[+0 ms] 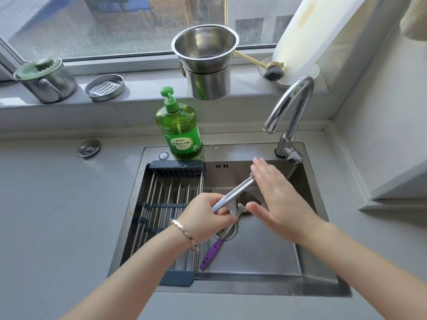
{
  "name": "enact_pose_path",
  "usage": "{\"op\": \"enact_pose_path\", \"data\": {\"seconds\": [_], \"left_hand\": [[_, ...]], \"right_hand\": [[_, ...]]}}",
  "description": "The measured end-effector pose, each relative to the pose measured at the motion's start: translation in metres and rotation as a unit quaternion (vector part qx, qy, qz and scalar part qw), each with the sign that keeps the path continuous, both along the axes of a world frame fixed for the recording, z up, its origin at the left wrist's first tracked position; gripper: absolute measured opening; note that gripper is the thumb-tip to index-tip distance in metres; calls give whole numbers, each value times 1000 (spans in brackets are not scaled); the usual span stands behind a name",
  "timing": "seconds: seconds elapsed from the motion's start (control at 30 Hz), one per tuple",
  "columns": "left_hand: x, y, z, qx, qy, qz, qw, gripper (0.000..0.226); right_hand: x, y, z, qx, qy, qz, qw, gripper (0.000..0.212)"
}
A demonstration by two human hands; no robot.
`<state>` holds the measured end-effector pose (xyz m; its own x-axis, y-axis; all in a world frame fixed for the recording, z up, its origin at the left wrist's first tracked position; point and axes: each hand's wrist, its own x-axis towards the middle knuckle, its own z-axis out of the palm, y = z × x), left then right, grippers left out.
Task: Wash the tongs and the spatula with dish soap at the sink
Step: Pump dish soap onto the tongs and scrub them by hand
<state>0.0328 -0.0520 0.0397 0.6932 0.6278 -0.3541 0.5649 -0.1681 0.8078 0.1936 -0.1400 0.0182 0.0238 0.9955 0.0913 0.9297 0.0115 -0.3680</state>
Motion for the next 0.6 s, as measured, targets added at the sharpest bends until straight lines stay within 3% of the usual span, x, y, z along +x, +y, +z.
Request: {"op": "enact_pose_path", "data": {"seconds": [0.17, 0.3, 0.47, 0.53, 0.6], "left_hand": [[1, -2, 3, -22, -10, -20, 1000, 14], [-3, 0, 5, -118, -18, -2, 993, 35], [0, -2, 9, -85, -13, -28, 996, 25], [-4, -3, 7, -123, -29, 10, 992, 21], [-8, -4, 5, -88, -12, 25, 996, 18]], "right_hand": [[-35, -13, 0, -5, -27, 160, 987, 87], [-16, -5, 7, -8, -26, 54, 998, 92], [-36, -8, 2, 26, -45, 192, 980, 84], [-18, 0, 1, 31, -19, 128, 991, 88], [-2, 7, -1, 10, 79, -21, 997, 89]]}}
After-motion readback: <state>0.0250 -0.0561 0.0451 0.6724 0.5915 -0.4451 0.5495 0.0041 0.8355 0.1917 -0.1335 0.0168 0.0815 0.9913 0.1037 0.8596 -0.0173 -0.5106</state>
